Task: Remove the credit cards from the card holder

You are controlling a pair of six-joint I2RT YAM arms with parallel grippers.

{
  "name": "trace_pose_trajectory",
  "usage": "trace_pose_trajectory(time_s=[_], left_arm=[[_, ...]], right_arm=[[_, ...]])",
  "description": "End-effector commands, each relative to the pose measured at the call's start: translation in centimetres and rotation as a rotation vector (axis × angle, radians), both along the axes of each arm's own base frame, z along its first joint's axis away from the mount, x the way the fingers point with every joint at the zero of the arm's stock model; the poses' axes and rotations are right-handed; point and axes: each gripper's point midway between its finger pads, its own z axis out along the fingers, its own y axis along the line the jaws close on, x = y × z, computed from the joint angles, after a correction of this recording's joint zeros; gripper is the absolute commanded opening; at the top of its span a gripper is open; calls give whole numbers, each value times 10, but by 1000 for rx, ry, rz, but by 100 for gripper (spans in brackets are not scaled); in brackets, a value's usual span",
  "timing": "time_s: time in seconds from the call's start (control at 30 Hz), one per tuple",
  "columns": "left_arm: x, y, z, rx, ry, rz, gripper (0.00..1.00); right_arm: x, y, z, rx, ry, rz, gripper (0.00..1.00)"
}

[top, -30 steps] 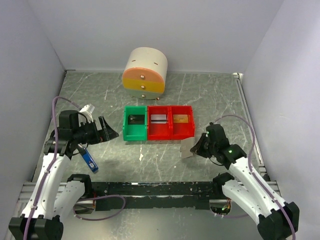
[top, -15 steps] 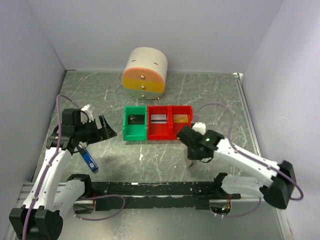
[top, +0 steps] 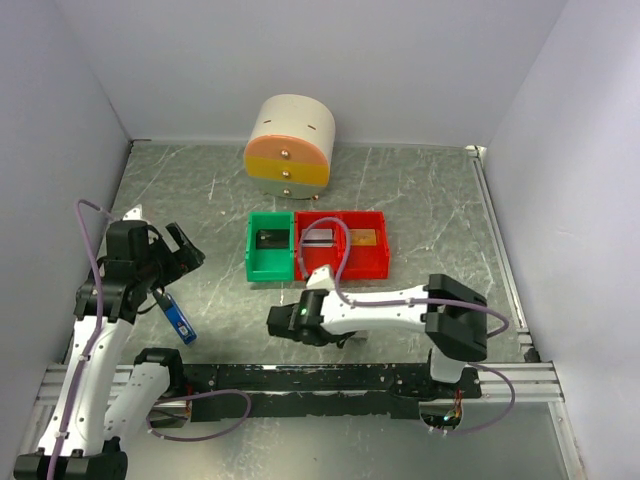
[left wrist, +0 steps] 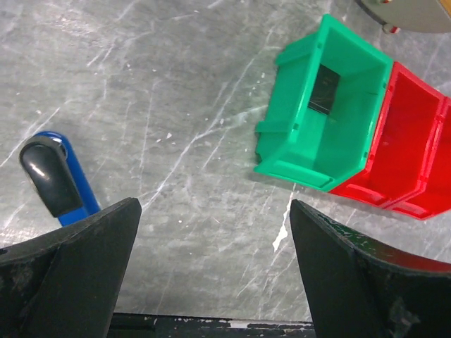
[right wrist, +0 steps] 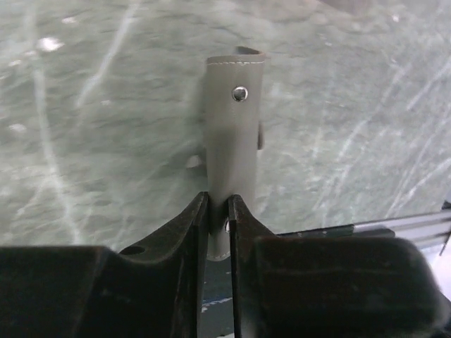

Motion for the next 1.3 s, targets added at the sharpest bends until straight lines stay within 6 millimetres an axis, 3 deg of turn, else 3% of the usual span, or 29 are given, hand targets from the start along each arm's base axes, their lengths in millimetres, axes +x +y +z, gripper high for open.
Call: trace_pose_trajectory(time_s=[0.0, 0.07, 0.17, 0.23, 0.3, 0.4, 0.53, 0.6, 0.7, 0.87, 1.1, 1.27], left_arm=[[-4, 18, 10, 34, -2, 109, 99], [-4, 18, 12, 36, -10, 105, 99], [-1, 12, 12, 29, -13, 68, 99], [1, 7, 10, 17, -8, 32, 99], [3, -2, 10, -4, -13, -16, 99], [7, -23, 10, -60, -38, -141, 99], [7, -58, 16, -176, -97, -336, 92], [4, -78, 25, -260, -144, -442, 93], [0, -88, 21, -318, -130, -476, 91], [-10, -101, 2, -320, -50, -525, 90], [-33, -161, -19, -325, 49, -703, 90], [-45, -189, -36, -357, 102, -742, 86]], right_arm=[[-5, 48, -11, 93, -20, 74, 25], [-13, 78, -13, 190, 25, 143, 34], [-18, 123, 2, 404, 49, 236, 49], [-17, 132, 19, 506, 30, 254, 54], [-7, 125, 31, 565, 5, 223, 54], [12, 94, 34, 622, -4, 113, 54], [26, 47, 20, 710, 19, -26, 55], [26, 27, 9, 748, 30, -94, 61], [26, 5, -6, 844, 56, -177, 64], [19, 2, -24, 977, 94, -213, 62], [20, -12, -50, 913, 96, -319, 56], [17, 10, -53, 954, 177, -241, 50]])
